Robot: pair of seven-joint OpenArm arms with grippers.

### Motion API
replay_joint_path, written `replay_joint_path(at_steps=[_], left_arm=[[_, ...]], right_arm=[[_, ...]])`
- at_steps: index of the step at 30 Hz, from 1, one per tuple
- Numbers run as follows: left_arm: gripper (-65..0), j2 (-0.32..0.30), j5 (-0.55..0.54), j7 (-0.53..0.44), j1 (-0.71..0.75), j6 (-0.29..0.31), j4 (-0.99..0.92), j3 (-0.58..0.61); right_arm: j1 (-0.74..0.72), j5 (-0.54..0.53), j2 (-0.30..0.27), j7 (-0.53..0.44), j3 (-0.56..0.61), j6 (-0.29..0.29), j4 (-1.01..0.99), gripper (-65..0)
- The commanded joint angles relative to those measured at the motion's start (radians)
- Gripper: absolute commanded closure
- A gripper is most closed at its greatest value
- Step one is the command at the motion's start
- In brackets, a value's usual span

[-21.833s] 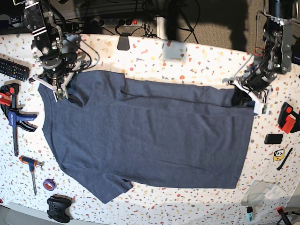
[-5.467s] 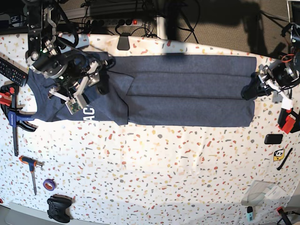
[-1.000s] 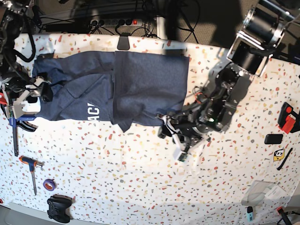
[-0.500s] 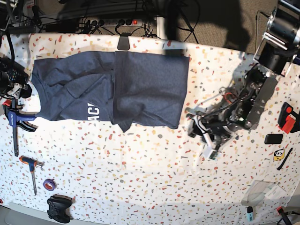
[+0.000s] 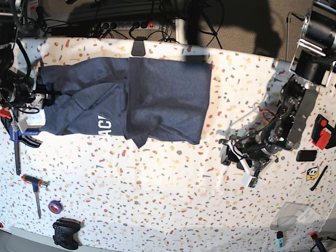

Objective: Fold the T-shirt properly

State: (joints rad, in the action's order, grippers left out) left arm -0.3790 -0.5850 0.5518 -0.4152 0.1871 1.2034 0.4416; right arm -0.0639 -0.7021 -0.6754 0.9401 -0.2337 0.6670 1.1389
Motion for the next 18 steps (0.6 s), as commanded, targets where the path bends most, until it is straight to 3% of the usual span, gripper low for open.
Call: replay_joint_path(at_steps=[1, 6, 13, 18], left_arm=[[-29.9, -0.007, -0.006, -0.021, -0.028, 0.001, 0.016, -0.014], [-29.9, -0.007, -0.006, -0.015, -0.028, 0.001, 0.016, -0.016], [-29.9, -0.006, 0.006, -0.008, -0.027, 0.001, 0.016, -0.016], [-29.9, -0.01, 0.051, -0.003, -0.027, 0.001, 0.016, -0.016]], right_arm=[[-0.013, -0.006, -0.016, -0.005, 0.003, 0.005, 0.01, -34.0], [-0.014, 0.056, -0.015, -0.038, 0.005, -0.013, 0.01, -34.0], [-0.013, 0.059, 0.017, -0.034, 0.005, -0.008, 0.01, -33.9], [-0.013, 0.055, 0.069, -0.034, 0.005, 0.014, 0.01, -14.2]])
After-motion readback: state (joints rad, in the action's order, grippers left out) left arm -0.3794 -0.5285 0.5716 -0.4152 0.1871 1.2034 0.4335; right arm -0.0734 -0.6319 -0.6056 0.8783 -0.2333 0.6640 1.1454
